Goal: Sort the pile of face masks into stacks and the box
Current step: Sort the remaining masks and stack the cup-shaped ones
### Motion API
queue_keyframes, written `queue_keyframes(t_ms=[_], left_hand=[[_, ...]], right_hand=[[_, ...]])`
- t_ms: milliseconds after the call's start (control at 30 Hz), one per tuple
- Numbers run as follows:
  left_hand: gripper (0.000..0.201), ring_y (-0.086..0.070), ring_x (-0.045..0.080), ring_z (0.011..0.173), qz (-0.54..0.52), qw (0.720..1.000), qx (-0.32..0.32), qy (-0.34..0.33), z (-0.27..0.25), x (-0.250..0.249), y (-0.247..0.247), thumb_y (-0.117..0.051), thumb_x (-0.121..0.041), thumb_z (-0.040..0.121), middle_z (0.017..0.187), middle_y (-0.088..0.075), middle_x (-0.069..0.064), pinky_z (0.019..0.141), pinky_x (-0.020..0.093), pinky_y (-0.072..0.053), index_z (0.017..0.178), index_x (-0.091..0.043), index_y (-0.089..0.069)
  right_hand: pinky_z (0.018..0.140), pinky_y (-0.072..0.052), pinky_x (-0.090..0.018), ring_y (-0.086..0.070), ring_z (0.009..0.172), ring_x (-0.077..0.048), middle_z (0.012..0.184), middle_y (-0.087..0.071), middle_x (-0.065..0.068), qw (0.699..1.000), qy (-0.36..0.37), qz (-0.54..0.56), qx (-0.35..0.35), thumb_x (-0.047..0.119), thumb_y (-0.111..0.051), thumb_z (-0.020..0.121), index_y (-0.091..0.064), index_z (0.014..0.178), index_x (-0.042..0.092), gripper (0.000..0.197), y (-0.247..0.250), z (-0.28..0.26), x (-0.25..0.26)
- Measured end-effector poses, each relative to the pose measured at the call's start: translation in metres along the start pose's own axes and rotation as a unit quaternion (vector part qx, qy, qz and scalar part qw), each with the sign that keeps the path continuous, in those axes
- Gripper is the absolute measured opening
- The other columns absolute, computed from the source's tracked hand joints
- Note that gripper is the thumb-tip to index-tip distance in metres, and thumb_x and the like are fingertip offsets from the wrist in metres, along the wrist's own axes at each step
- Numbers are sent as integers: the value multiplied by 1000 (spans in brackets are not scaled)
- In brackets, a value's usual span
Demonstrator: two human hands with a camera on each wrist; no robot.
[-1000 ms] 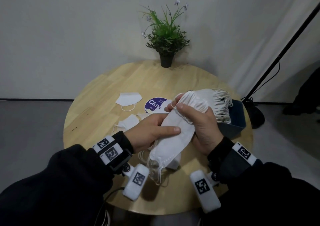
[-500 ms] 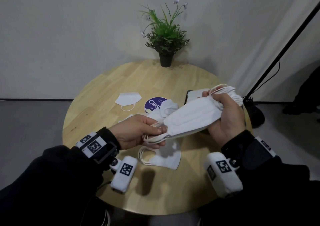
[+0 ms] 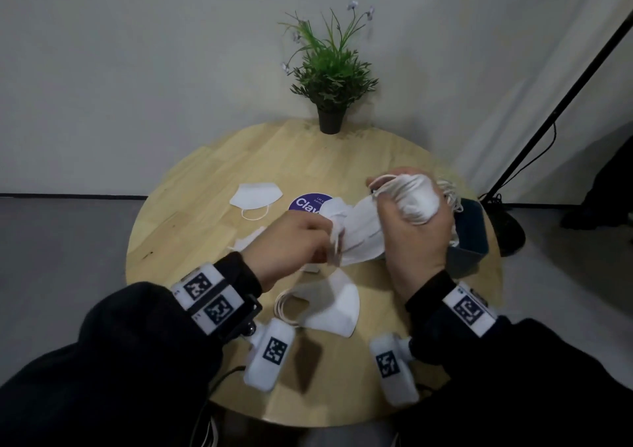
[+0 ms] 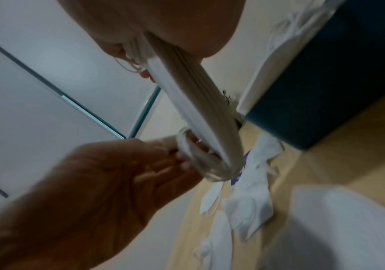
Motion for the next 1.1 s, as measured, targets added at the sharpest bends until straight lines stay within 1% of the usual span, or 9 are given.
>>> queue_keyframes(t_ms=[67,167,300,500,667,800,967,1033,1100], left_hand=[[32,-74,25,90,124,991,49,-30,-1,-3,-6,-50,5,83,93,-77,7,89,43,-62,97,-6,-77],[25,-74,18,80,259,960,61,-90,-6,-13,-4,-58,-1,88,79,-75,-3,79,39,-63,86,-17,-76],[9,-69,8,67,216,970,28,-107,-1,-22,17,-89,-18,78,71,-76,-8,72,28,-58,76,-19,-80],[66,-68,13,92,44,986,161,28,8,18,14,-95,-27,57,111,-69,3,85,39,-55,113,-20,-62],[56,-71,18,80,-25,965,254,54,-1,25,-2,-80,-5,76,96,-75,15,64,24,-54,130,-2,-64],[55,-66,35,106,-29,972,234,15,3,21,16,-85,-14,76,124,-69,29,90,46,-48,128,-10,-68],[51,-69,21,99,-69,988,125,-49,15,-6,61,-79,-5,84,122,-73,17,74,29,-53,132,-16,-65],[48,-72,23,97,-97,991,71,-66,21,-12,82,-75,2,88,115,-76,13,73,31,-58,133,-14,-64],[52,-73,31,104,-120,990,26,-72,25,-14,95,-75,3,87,118,-76,15,87,48,-60,135,-13,-62]], right_hand=[[90,-57,-33,-72,95,-26,101,-74,-22,999,-33,26,18,-14,-60,86,-65,101,-8,17,-8,-2,-11],[88,-57,-37,-73,97,-29,95,-75,-16,989,-117,95,13,-12,-57,86,-70,89,4,21,-10,0,-26],[82,-61,-35,-72,99,-28,100,-71,-16,921,-285,264,11,-11,-51,92,-67,94,6,24,-20,-12,-51],[83,-63,-36,-70,113,-22,125,-69,-18,865,-413,274,84,8,-58,92,-62,127,0,36,-35,-35,-59],[105,-53,-50,-69,119,-31,133,-66,-25,896,-343,254,119,1,-64,86,-57,130,6,45,-42,-35,-48],[106,-53,-50,-66,119,-33,125,-71,-18,927,-276,142,213,14,-70,87,-71,114,17,27,-56,-26,-32],[102,-54,-44,-66,122,-22,133,-70,-4,928,-263,1,265,68,-85,62,-61,136,21,92,-51,9,-20],[105,-51,-43,-66,121,-20,126,-72,-3,953,-203,-100,203,74,-81,62,-66,126,22,84,-31,45,-18],[115,-40,-39,-55,135,-19,140,-62,0,912,-105,-317,239,62,-75,77,-61,135,21,72,-23,79,-18]])
Point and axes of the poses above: each hand's wrist, its own z-axis towards the middle knuckle, its own y-axis out of the back of the hand, x = y × z, the point moved 9 cm from there along z, towards the middle knuckle
